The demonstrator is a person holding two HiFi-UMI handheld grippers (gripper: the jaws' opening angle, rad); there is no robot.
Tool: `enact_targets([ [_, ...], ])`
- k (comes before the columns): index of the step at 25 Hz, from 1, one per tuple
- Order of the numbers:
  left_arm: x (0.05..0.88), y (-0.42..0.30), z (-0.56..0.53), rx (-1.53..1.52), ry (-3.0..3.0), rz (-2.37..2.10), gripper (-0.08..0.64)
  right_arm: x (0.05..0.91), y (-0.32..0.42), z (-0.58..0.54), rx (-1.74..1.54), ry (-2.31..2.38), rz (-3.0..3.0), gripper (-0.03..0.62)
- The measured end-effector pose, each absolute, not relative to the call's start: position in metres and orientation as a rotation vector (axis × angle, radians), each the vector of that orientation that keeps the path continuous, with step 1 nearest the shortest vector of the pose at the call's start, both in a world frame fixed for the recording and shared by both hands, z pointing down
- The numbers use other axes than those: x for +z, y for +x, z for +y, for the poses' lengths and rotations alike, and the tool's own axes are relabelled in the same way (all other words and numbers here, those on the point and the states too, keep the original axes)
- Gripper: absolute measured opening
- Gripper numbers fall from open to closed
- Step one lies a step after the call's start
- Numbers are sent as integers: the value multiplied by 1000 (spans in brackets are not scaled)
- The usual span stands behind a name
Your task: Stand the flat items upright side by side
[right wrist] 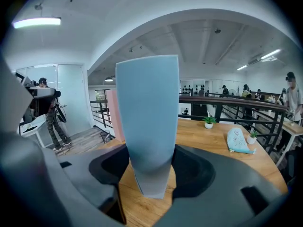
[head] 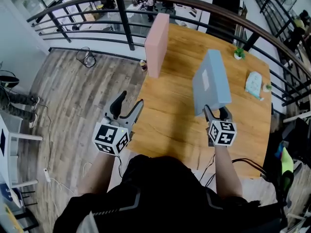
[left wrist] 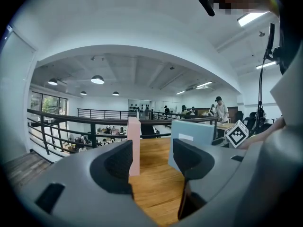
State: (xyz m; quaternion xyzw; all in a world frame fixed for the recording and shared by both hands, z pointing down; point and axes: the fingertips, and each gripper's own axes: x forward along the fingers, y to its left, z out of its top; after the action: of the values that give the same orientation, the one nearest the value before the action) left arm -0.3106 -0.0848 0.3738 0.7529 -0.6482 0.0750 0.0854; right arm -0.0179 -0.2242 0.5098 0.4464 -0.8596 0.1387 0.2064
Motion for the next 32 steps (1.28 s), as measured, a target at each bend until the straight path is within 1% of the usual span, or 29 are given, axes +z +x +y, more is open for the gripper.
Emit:
enact_targets([
  [18, 386, -395, -54, 203, 2201, -1966, 282, 508, -148, -224, 466, 1335, -2345, 290],
  [32, 392, -450, -34, 197, 2145, -2003, 282, 509, -237, -280, 553, 1402, -2324, 295],
])
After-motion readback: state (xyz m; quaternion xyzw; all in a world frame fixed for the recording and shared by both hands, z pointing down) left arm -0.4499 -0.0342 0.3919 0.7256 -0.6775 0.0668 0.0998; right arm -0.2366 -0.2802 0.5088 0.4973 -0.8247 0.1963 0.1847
